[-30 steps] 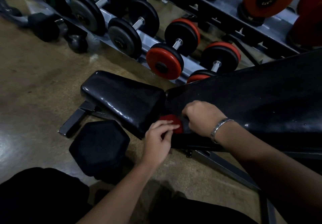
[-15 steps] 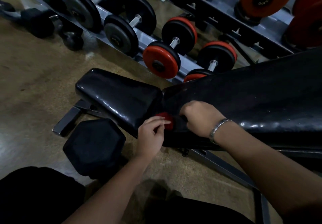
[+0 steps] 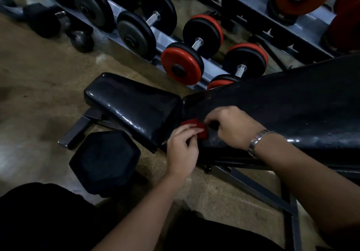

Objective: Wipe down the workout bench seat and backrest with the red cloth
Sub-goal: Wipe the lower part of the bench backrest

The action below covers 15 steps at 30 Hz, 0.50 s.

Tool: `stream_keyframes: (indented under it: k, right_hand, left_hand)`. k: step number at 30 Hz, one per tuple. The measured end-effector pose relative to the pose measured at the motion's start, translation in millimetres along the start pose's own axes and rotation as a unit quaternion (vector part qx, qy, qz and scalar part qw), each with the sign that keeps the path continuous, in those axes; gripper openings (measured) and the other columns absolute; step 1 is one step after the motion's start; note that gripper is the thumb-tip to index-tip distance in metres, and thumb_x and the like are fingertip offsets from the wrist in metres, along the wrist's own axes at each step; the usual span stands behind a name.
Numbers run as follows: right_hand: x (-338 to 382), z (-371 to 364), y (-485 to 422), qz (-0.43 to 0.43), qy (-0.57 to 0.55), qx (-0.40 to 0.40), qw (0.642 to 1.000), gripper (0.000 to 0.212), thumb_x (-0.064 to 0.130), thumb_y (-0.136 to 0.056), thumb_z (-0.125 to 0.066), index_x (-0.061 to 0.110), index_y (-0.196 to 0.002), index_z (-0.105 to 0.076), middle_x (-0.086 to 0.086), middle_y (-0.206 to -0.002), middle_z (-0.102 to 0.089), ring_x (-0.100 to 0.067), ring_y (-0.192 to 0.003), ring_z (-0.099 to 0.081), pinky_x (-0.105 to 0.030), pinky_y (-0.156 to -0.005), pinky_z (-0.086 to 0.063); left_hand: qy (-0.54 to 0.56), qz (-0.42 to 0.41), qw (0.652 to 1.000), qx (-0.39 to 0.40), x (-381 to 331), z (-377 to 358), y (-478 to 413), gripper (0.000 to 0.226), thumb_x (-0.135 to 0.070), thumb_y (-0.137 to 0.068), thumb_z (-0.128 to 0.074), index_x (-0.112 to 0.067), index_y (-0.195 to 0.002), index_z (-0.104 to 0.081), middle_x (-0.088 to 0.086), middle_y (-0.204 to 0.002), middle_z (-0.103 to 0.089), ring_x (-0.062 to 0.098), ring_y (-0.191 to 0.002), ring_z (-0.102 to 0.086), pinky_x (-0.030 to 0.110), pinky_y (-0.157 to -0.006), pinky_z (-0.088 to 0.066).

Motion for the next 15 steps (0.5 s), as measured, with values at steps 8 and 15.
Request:
stream_keyframes:
  k: [8, 15]
  right_hand:
    - [-6.0, 9.5, 26.2, 0.045, 0.159, -0.047, 0.985, 0.028, 0.018, -0.088, -0.052, 0.022, -0.107, -0.073, 0.003, -0.109, -0.066, -0.022, -0.103, -0.054, -0.038, -0.088, -0.046]
    - [-8.5, 18.5, 45.5, 0.046, 0.199, -0.086, 0.975, 0.024, 0.029, -0.086, -0.052, 0.023, -0.095, -0.074, 0.003, -0.096, -0.066, -0.022, -0.094, -0.056, -0.039, -0.078, -0.048]
  left_hand:
    - [-0.077, -0.096, 0.992, 0.022, 5.8, 8.4, 11.2, 0.031, -0.003, -0.093, -0.062, -0.022, -0.111, -0.078, -0.012, -0.119, -0.068, 0.005, -0.121, -0.056, 0.02, -0.106, -0.043]
    - [-0.05, -0.115, 0.992, 0.031, -23.2, -7.9, 27.2, 0.03, -0.004, -0.092, -0.063, -0.022, -0.11, -0.078, -0.011, -0.118, -0.068, 0.006, -0.122, -0.055, 0.018, -0.107, -0.04]
Point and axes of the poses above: each hand's wrist, its own y-axis away from the middle knuckle, its own z-axis out of the back of the hand, x = y × z, the point moved 2 cm from there along -y, towards the middle knuckle
